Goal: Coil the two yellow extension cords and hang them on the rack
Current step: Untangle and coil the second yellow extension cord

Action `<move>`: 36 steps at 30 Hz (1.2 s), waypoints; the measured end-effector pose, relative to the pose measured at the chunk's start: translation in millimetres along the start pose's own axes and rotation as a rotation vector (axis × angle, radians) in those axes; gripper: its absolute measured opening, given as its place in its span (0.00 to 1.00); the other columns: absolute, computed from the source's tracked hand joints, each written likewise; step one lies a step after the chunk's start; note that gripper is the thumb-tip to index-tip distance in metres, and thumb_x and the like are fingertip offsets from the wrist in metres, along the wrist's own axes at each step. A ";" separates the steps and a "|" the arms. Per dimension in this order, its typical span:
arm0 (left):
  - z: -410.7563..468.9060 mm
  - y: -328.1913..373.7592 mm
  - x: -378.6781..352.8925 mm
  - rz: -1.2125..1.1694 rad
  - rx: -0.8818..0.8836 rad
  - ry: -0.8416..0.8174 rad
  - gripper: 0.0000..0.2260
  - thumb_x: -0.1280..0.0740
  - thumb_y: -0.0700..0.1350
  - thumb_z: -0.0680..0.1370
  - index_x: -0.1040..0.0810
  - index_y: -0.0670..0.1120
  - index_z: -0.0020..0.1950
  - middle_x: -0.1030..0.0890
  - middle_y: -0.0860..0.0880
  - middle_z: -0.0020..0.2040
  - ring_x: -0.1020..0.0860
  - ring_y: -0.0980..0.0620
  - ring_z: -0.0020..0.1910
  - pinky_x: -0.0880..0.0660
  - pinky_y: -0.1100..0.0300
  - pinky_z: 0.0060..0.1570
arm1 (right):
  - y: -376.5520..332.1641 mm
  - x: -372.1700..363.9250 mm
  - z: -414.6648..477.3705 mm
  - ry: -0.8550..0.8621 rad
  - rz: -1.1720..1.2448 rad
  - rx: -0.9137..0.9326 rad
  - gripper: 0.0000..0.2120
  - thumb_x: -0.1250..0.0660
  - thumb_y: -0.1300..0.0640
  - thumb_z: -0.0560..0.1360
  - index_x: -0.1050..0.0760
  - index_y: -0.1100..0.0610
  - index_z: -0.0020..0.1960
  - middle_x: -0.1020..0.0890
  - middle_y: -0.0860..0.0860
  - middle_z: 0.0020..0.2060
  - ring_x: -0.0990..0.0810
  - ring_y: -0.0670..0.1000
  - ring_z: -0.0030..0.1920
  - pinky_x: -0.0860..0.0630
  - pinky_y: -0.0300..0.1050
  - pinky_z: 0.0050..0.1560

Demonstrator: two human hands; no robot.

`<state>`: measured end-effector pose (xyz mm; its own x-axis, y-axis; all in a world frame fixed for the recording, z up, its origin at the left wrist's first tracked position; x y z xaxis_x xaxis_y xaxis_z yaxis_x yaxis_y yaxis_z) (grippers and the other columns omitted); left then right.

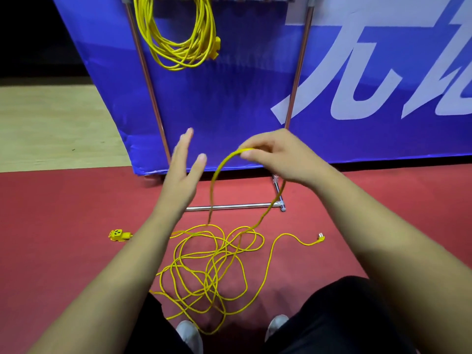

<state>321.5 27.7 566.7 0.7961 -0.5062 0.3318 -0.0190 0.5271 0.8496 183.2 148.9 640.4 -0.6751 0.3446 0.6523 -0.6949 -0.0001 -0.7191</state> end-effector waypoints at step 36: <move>-5.6 -4.9 -28.3 -0.624 0.170 -0.163 0.11 0.42 0.40 0.76 0.30 0.46 0.33 0.40 0.52 0.27 0.42 0.55 0.24 0.43 0.63 0.26 | 164.6 -105.3 -54.0 -0.292 0.059 -0.376 0.12 0.32 0.62 0.75 0.26 0.50 0.36 0.21 0.52 0.33 0.22 0.50 0.36 0.25 0.44 0.40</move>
<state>302.5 43.3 550.8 0.5872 -0.7852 -0.1968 0.3098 -0.0067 0.9508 153.3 163.2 440.4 -0.7894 0.0763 0.6092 -0.5520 0.3460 -0.7587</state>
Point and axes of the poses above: each hand's wrist, its own z-axis towards the middle knuckle, its own x-axis out of the back of the hand, y = z × x, the point moved 8 cm from there along z, towards the middle knuckle
